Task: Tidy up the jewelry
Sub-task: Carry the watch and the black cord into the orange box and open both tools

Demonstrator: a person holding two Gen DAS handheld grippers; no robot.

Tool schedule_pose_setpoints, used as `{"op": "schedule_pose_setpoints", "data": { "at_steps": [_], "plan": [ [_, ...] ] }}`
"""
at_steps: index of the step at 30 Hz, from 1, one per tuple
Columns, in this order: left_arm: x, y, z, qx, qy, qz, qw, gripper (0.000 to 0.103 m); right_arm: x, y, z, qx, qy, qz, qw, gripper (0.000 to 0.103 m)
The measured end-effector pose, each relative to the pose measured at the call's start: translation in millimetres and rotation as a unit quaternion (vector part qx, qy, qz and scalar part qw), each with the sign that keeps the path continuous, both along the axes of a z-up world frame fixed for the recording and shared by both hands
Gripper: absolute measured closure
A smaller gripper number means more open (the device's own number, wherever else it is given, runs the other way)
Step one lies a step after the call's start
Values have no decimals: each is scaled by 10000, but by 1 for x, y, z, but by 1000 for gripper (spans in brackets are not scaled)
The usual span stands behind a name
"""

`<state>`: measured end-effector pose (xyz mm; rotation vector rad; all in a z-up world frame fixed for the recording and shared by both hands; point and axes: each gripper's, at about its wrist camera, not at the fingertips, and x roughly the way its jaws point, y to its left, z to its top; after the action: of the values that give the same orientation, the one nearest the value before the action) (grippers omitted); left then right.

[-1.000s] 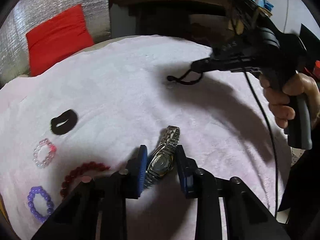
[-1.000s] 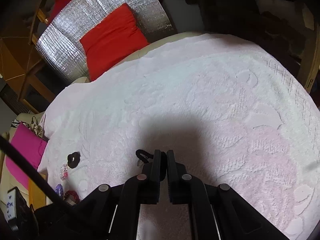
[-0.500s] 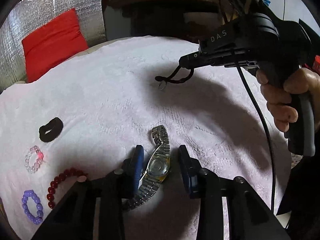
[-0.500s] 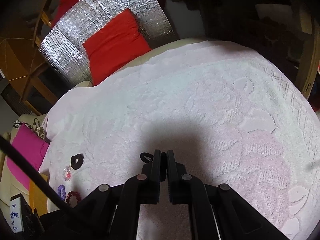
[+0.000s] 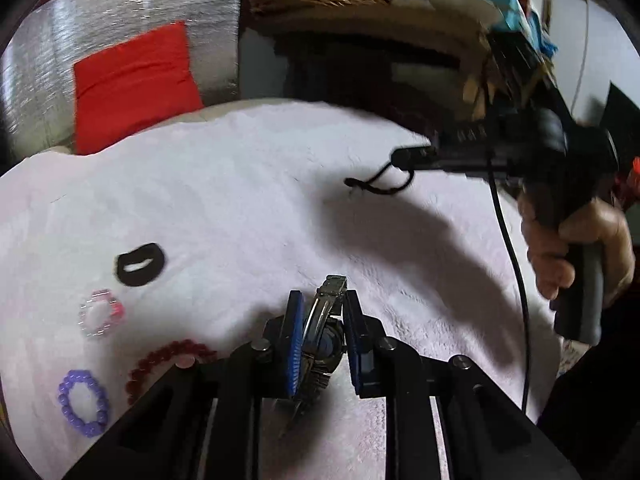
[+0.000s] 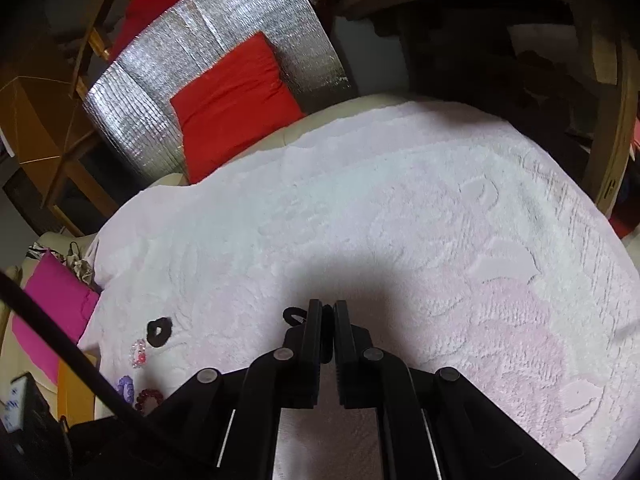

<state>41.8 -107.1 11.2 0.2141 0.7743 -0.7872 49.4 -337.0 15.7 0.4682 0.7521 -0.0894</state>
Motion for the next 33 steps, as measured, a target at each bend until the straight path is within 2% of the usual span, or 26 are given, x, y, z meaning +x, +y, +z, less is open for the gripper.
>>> {"op": "schedule_pose_setpoints", "data": {
  "at_steps": [8, 10, 16, 24, 33],
  "plan": [
    [-10, 53, 45, -609, -362, 591, 9957, 85, -6, 23, 20, -111, -379, 238, 9989, 97],
    [-14, 72, 58, -785, -473, 829, 9923, 88, -9, 32, 26, -108, -483, 339, 9982, 97],
    [-28, 120, 88, -1172, -816, 1283, 9814, 88, -15, 65, 42, -128, -767, 666, 9947, 97],
    [-43, 169, 105, -1344, -1135, 1772, 9683, 88, -21, 114, 54, -155, -972, 1164, 9883, 97],
    [-73, 225, 133, -1467, -1626, 2366, 9466, 88, -26, 186, 65, -72, -1151, 1812, 9767, 97]
  ]
}}
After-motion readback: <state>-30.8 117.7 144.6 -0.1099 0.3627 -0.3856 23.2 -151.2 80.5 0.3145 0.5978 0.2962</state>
